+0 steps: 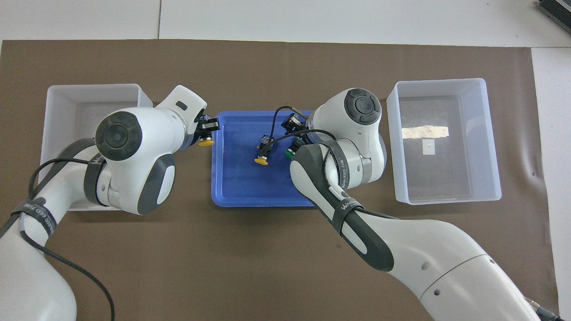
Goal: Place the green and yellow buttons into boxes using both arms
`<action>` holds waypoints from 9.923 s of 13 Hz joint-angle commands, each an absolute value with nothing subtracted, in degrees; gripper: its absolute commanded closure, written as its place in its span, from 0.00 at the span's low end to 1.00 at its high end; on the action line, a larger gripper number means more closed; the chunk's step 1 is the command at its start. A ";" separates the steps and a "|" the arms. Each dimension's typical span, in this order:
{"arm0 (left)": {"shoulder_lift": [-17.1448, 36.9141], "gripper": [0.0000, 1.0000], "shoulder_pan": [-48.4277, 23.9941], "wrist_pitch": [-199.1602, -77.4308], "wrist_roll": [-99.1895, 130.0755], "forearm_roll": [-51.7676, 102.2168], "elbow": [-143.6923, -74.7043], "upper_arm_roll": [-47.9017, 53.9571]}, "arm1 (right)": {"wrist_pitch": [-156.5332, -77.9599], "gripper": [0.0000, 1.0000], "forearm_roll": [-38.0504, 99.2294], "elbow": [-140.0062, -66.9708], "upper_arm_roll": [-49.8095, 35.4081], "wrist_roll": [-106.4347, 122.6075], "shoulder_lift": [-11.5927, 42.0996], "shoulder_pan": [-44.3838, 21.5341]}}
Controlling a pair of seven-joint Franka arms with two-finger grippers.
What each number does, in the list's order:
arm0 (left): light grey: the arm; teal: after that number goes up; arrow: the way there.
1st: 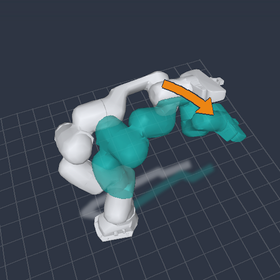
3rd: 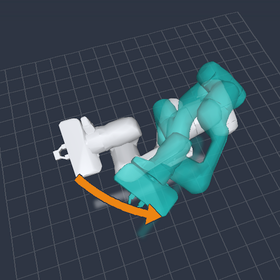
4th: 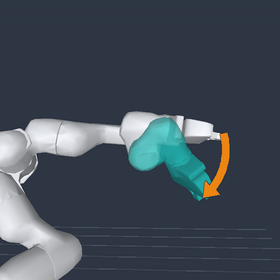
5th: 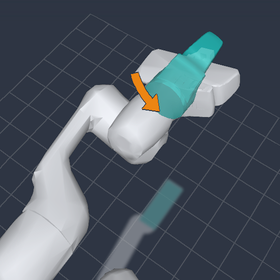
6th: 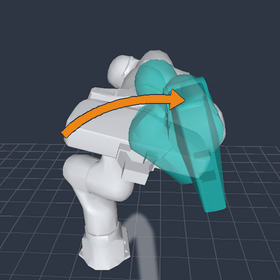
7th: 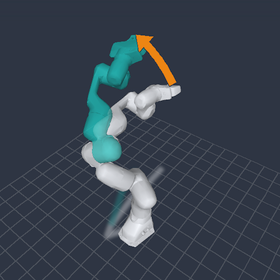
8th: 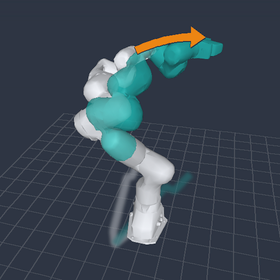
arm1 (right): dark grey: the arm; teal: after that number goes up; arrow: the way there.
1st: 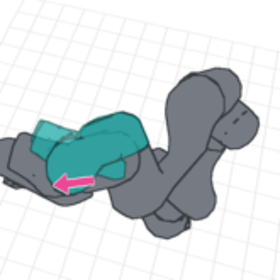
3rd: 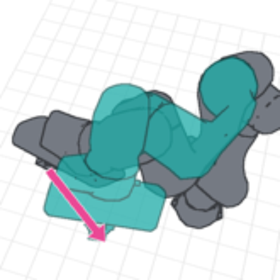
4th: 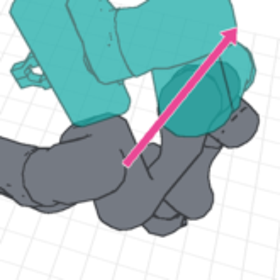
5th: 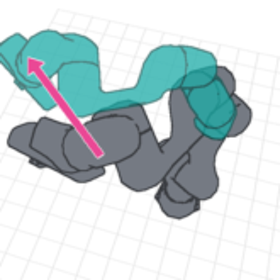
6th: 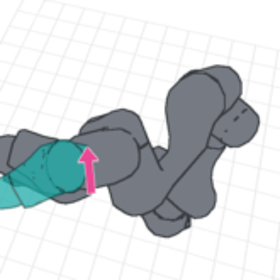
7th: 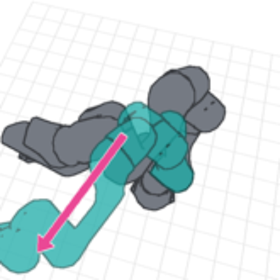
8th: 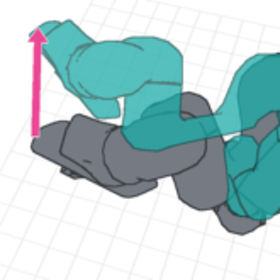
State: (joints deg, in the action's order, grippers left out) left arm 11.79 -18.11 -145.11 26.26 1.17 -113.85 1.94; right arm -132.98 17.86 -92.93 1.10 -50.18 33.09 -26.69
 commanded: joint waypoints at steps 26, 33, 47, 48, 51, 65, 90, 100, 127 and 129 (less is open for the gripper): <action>15.56 0.00 7.82 -164.18 -14.24 0.79 -121.91 2.29 | -131.27 1.00 9.32 -113.09 1.14 7.09 13.54 3.07; 8.81 0.00 6.60 -152.97 -13.54 0.79 -118.84 2.46 | -135.26 0.00 9.32 -115.67 1.14 8.61 13.80 3.60; 4.74 0.00 -17.65 -139.90 3.41 1.05 -116.63 3.08 | -122.08 0.00 7.29 -105.47 0.53 -42.17 11.85 -18.80; 5.36 0.00 -18.97 -141.05 5.86 1.05 -116.72 3.08 | -122.25 0.00 9.21 -105.47 0.53 -42.88 12.82 -19.24; 8.25 0.00 -22.22 -145.98 10.54 1.14 -116.54 3.08 | -125.76 0.00 18.19 -105.56 0.53 -44.90 16.34 -21.70; 21.80 0.00 -30.06 -163.74 20.74 1.32 -116.28 3.16 | -132.98 0.01 29.16 -105.56 0.53 -50.28 23.82 -25.23; 3.61 1.00 -8.11 -140.89 6.86 1.32 -116.81 2.81 | -114.97 1.00 25.00 -100.90 1.41 -41.96 13.01 -12.59; 6.32 1.00 4.31 -146.68 -20.89 10.70 -117.86 2.81 | -128.47 1.00 6.94 -107.91 1.32 3.76 15.82 4.30; 1.42 0.00 4.04 -131.96 -25.33 16.35 -117.96 2.99 | -93.00 0.00 -0.88 -94.22 2.64 -6.42 -4.92 3.60; -0.43 0.00 2.56 -125.54 -21.12 13.82 -114.98 3.08 | -92.11 0.00 -0.88 -95.01 2.64 -6.50 -5.36 3.17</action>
State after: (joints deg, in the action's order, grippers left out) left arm 1.61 4.53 -130.58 -24.94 15.61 -116.93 3.63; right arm -93.05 -0.31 -93.88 2.95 -5.71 -4.28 3.29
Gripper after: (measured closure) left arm 0.000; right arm 0.000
